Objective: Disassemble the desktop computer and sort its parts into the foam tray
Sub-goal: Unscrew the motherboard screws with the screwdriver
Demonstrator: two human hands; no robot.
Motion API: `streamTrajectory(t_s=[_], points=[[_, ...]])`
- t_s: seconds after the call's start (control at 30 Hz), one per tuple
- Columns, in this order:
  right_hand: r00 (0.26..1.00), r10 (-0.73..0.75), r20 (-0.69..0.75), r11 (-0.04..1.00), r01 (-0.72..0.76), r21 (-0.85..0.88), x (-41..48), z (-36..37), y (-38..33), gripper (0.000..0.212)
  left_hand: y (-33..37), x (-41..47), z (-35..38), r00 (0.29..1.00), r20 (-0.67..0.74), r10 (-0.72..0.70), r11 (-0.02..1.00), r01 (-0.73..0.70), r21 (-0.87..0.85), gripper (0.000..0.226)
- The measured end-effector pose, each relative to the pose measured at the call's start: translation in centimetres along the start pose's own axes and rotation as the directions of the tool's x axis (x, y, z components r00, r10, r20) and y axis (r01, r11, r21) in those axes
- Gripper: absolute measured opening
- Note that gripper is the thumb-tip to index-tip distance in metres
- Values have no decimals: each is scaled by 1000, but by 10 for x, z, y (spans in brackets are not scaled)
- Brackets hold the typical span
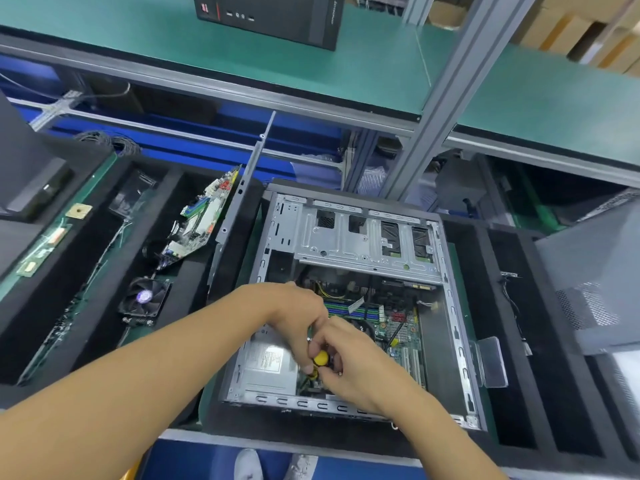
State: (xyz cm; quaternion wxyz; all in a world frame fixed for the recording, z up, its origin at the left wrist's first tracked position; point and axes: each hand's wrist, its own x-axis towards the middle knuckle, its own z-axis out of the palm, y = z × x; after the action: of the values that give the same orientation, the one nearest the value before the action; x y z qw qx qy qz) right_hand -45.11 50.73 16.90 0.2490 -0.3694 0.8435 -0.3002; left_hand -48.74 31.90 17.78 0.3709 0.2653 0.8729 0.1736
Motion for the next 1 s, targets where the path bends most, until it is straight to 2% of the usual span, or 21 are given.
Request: streamTrajectory(t_s=[0.17,0.23,0.3,0.37,0.5,0.63,0.7,0.83,0.93,1.0], points=[[984,90,-153,996,-85,35,0,5,-1,14,-4,2,2,998,-24,54,995,-56,-87,22],[973,125,-195,992,-123,23,3,5,-4,18,-4,4,2,999,-23,32,994,-34,-108,19],[963,202,-176,979,-201,27,5,2,-5,27,-4,4,1,1000,2,21,994,-20,-104,29],[962,239,-134,965,-251,-77,5,-2,-5,30,-4,4,0,999,21,38,994,-36,-108,32],[986,151,-68,966,-162,-203,6,-6,-14,21,-5,4,0,998,12,54,987,-51,-154,31],[998,64,-16,984,-65,-168,4,-10,-17,14,-9,2,-1,995,32,93,976,-85,-200,22],[998,65,-19,986,-67,-151,2,-10,-17,19,-11,1,-1,994,25,104,978,-98,-182,18],[995,93,-20,988,-95,-122,0,-10,-16,31,-11,2,5,995,-44,87,989,-91,-119,25],[973,216,-78,974,-221,-52,-3,-8,-16,33,-11,-1,13,989,-146,34,999,-39,-25,38],[954,270,-126,937,-291,-191,1,-4,-19,42,-11,-3,17,983,-181,32,999,-28,21,39]])
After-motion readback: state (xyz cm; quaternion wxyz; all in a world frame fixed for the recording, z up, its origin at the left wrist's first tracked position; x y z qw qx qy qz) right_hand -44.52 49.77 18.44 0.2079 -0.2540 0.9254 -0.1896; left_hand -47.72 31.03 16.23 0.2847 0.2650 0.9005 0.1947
